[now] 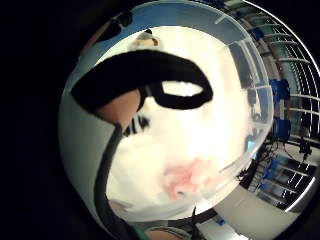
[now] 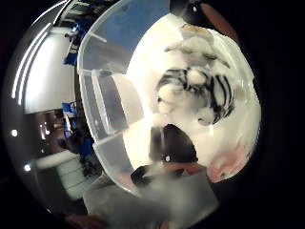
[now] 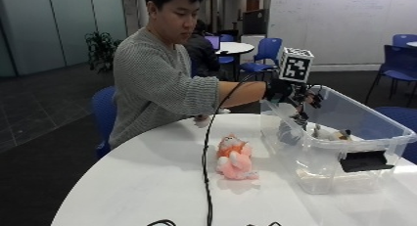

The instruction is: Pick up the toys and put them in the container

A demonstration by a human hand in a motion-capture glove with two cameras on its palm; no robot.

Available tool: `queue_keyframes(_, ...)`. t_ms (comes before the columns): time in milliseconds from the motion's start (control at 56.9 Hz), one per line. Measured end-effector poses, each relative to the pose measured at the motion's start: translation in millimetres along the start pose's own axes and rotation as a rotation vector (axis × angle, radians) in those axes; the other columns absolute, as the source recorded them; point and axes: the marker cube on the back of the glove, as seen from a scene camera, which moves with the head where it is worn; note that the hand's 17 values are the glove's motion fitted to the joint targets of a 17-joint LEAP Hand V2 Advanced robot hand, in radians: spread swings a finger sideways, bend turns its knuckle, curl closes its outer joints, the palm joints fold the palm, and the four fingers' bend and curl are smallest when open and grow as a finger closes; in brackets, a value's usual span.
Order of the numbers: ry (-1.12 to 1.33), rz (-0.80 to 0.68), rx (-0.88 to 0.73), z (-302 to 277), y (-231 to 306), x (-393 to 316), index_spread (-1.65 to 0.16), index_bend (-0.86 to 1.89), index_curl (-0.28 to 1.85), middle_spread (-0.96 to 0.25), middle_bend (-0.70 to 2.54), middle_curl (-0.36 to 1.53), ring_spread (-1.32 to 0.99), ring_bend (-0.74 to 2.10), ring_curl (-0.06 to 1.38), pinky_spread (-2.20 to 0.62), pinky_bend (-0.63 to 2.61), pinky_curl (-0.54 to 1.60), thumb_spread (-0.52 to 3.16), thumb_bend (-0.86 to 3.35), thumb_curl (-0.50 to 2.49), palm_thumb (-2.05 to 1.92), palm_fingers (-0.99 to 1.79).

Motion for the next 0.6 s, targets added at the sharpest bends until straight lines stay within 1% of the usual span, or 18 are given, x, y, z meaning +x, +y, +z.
queue_keyframes(176, 0.037, 0.032, 0.075, -26, 22, 22, -0.45, 0.18, 0.69, -0.15, 0.14, 0.4, -0.19, 0.36, 0.53, -0.01, 1.33, 0.37, 1.35, -0.02, 0.51, 0.14, -0.04)
queue_keyframes(211, 0.04, 0.047, 0.095, -36, 30, 34, -0.44, 0.19, 0.68, -0.15, 0.14, 0.4, -0.19, 0.36, 0.53, 0.0, 1.32, 0.36, 1.35, -0.02, 0.49, 0.14, -0.04)
queue_keyframes(281, -0.045, 0.097, 0.134, -58, 52, 62, -0.44, 0.18, 0.66, -0.15, 0.15, 0.38, -0.17, 0.34, 0.52, 0.01, 1.3, 0.36, 1.35, -0.03, 0.47, 0.11, -0.05)
queue_keyframes(387, -0.045, 0.094, 0.211, -79, 99, 119, -0.43, 0.16, 0.62, -0.15, 0.13, 0.36, -0.15, 0.31, 0.51, 0.02, 1.29, 0.35, 1.34, -0.03, 0.43, 0.05, -0.09)
queue_keyframes(475, -0.009, 0.165, 0.247, -81, 128, 159, -0.42, 0.16, 0.59, -0.15, 0.13, 0.34, -0.13, 0.29, 0.49, 0.03, 1.27, 0.34, 1.35, -0.02, 0.4, 0.02, -0.09)
queue_keyframes(598, -0.009, 0.244, 0.24, -70, 157, 194, -0.42, 0.17, 0.55, -0.14, 0.13, 0.32, -0.12, 0.27, 0.48, 0.04, 1.25, 0.34, 1.35, -0.02, 0.38, 0.01, -0.08)
